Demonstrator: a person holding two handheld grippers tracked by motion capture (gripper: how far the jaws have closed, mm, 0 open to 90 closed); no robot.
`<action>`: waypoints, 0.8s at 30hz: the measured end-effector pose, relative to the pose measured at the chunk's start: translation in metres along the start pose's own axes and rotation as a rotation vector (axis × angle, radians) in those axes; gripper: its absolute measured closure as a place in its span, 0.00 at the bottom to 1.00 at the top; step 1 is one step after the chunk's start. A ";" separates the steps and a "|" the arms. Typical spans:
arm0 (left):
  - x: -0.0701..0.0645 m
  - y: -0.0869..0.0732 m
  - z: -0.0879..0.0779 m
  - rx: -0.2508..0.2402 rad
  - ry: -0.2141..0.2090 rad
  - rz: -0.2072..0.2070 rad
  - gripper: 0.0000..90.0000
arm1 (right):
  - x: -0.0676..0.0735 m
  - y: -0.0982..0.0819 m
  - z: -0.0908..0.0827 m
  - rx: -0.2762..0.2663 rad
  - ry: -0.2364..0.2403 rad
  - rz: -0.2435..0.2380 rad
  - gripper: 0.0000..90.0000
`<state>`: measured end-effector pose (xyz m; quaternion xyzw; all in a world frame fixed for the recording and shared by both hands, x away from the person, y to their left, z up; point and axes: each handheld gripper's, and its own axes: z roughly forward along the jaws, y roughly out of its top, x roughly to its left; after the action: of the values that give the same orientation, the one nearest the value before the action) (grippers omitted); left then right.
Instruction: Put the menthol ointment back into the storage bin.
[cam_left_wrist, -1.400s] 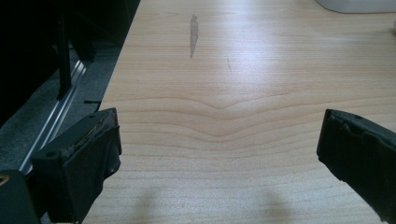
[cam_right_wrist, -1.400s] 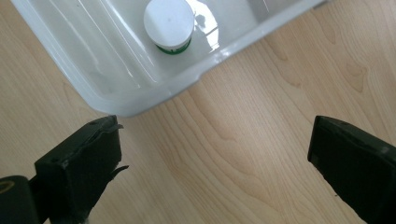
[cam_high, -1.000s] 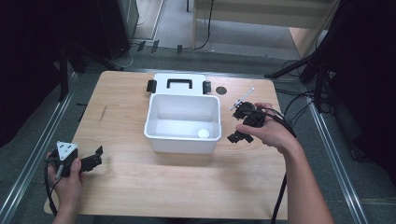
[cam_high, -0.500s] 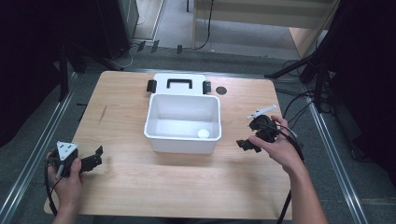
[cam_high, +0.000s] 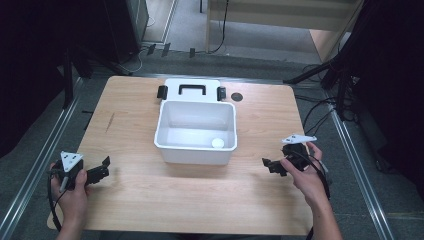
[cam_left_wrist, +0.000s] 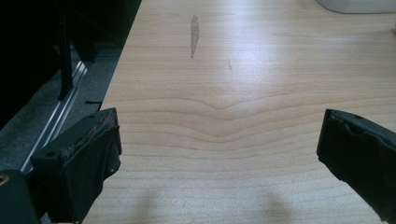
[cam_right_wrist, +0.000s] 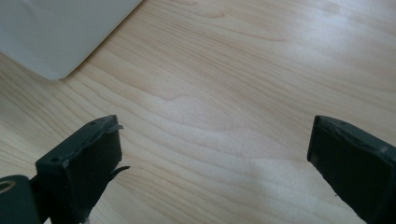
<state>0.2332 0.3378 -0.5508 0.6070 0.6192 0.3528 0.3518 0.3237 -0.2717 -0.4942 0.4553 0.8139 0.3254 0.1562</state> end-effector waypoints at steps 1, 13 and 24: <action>0.000 0.000 0.000 -0.001 0.000 0.000 0.01 | -0.001 -0.005 0.000 -0.019 0.005 0.009 0.04; 0.000 0.000 0.000 0.000 0.002 -0.001 0.01 | -0.010 -0.066 -0.010 -0.183 -0.047 0.113 0.14; 0.000 0.000 0.001 -0.003 0.004 -0.004 0.01 | -0.016 -0.102 -0.026 -0.255 -0.140 0.168 0.14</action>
<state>0.2337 0.3374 -0.5510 0.6047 0.6205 0.3541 0.3521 0.2528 -0.3337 -0.5442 0.5199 0.7120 0.4057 0.2412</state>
